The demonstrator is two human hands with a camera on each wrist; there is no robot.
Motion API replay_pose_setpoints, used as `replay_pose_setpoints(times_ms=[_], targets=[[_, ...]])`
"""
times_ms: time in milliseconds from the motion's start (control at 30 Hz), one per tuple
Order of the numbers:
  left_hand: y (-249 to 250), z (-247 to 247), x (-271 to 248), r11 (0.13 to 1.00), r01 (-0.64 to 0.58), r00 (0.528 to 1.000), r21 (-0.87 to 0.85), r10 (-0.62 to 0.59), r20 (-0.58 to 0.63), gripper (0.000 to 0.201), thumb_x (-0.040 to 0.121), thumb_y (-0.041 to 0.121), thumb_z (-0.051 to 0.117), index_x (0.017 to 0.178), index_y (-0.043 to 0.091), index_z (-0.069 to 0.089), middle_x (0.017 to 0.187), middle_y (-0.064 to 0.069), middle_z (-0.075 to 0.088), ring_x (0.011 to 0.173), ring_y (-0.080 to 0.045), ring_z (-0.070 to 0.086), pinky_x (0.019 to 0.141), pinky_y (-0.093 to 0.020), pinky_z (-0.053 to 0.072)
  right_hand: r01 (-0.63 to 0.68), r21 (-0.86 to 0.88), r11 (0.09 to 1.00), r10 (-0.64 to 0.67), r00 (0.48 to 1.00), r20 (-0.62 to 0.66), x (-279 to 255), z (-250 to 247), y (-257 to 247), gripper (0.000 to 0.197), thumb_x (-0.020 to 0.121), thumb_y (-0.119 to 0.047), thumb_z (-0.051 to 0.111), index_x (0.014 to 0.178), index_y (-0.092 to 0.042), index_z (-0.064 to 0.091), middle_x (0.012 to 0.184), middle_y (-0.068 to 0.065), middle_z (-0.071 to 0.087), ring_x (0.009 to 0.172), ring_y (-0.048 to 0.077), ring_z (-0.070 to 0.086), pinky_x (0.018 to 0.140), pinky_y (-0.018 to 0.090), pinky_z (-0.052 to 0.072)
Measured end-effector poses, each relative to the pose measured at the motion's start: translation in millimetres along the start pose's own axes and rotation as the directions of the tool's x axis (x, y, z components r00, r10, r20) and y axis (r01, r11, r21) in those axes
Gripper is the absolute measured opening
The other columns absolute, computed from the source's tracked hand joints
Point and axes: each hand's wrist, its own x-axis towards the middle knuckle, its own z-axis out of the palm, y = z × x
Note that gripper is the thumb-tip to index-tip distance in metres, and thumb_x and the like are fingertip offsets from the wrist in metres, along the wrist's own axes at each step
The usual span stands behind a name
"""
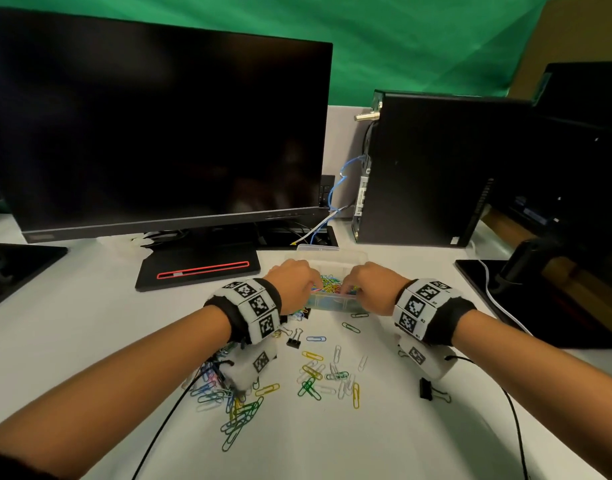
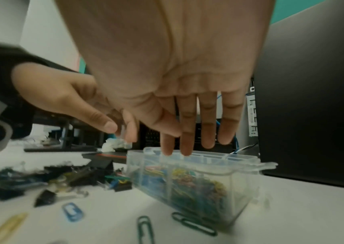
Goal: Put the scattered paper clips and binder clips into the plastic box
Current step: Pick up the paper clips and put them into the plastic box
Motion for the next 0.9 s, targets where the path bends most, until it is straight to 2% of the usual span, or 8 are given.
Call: replay_pose_setpoints(times_ms=[100, 267, 333, 400, 533, 667, 767, 900], targets=[[5, -1, -20, 0.990, -0.046, 0.997, -0.131, 0.054, 0.052, 0.031, 0.095, 0.012, 0.042, 0.117, 0.017, 0.064, 0.123, -0.004, 0.059, 0.112, -0.020, 0.055, 0.090, -0.022, 0.039, 0.003, 0.035, 0.999, 0.000, 0.998, -0.069, -18, -1, -1, 0.027, 0.085, -0.007, 0.047, 0.100, -0.014, 0.069, 0.108, 0.007, 0.066, 0.103, 0.027, 0.058, 0.090, 0.033, 0.047], [9, 22, -38, 0.996, -0.080, 0.969, 0.027, 0.071, 0.237, 0.041, 0.099, 0.027, 0.036, 0.138, 0.018, 0.044, 0.143, -0.002, 0.045, 0.132, -0.019, 0.042, 0.112, -0.031, 0.031, -0.067, -0.062, 0.996, 0.075, 0.986, 0.148, -36, 13, -9, 0.038, 0.087, -0.008, 0.042, 0.122, -0.012, 0.058, 0.124, 0.012, 0.060, 0.116, 0.030, 0.053, 0.096, 0.032, 0.044], [12, 28, -39, 0.993, -0.096, 0.956, 0.065, 0.074, 0.282, 0.047, 0.100, 0.032, 0.032, 0.143, 0.015, 0.034, 0.148, -0.005, 0.038, 0.136, -0.023, 0.036, 0.115, -0.034, 0.028, -0.083, -0.080, 0.993, 0.098, 0.972, 0.213, -37, 21, -11, 0.038, 0.087, -0.009, 0.043, 0.123, -0.009, 0.054, 0.124, 0.015, 0.059, 0.114, 0.031, 0.053, 0.094, 0.032, 0.044], [15, 30, -41, 0.989, -0.121, 0.950, 0.088, 0.090, 0.298, 0.046, 0.101, 0.030, 0.030, 0.141, 0.009, 0.037, 0.145, -0.009, 0.040, 0.135, -0.025, 0.037, 0.112, -0.033, 0.029, -0.085, -0.066, 0.994, 0.098, 0.969, 0.228, -39, 28, -14, 0.038, 0.085, -0.008, 0.043, 0.122, -0.008, 0.053, 0.126, 0.014, 0.057, 0.115, 0.030, 0.053, 0.095, 0.033, 0.045], [21, 34, -49, 0.957, -0.198, 0.949, 0.214, 0.133, 0.286, 0.044, 0.102, 0.024, 0.026, 0.137, 0.002, 0.041, 0.147, -0.011, 0.036, 0.139, -0.019, 0.027, 0.110, -0.024, 0.017, -0.017, -0.007, 1.000, 0.018, 0.974, 0.228, -47, 33, -25, 0.038, 0.084, -0.004, 0.043, 0.120, -0.003, 0.055, 0.126, 0.013, 0.051, 0.117, 0.029, 0.050, 0.099, 0.036, 0.042], [23, 41, -61, 0.939, -0.251, 0.929, 0.234, 0.165, 0.332, 0.053, 0.101, 0.036, 0.025, 0.133, -0.001, 0.045, 0.145, -0.014, 0.037, 0.140, -0.021, 0.027, 0.116, -0.032, 0.022, 0.114, 0.048, 0.992, -0.123, 0.961, 0.248, -58, 35, -34, 0.040, 0.084, -0.008, 0.050, 0.124, -0.006, 0.054, 0.121, 0.014, 0.050, 0.112, 0.030, 0.051, 0.097, 0.038, 0.042], [25, 43, -71, 0.939, -0.256, 0.914, 0.229, 0.158, 0.373, 0.068, 0.093, 0.055, 0.032, 0.130, 0.000, 0.048, 0.143, -0.013, 0.037, 0.134, -0.026, 0.035, 0.112, -0.037, 0.031, 0.182, 0.091, 0.979, -0.199, 0.951, 0.238, -66, 32, -35, 0.060, 0.081, -0.031, 0.067, 0.135, -0.016, 0.046, 0.124, 0.009, 0.051, 0.114, 0.023, 0.050, 0.098, 0.029, 0.040], [29, 40, -78, 0.960, -0.205, 0.934, 0.189, 0.135, 0.331, 0.077, 0.080, 0.055, 0.060, 0.135, 0.004, 0.043, 0.135, -0.010, 0.040, 0.125, -0.026, 0.042, 0.107, -0.035, 0.037, 0.123, 0.134, 0.983, -0.153, 0.957, 0.246, -64, 32, -29, 0.101, 0.056, -0.044, 0.085, 0.141, -0.019, 0.036, 0.121, 0.003, 0.045, 0.113, 0.019, 0.048, 0.096, 0.020, 0.038]])
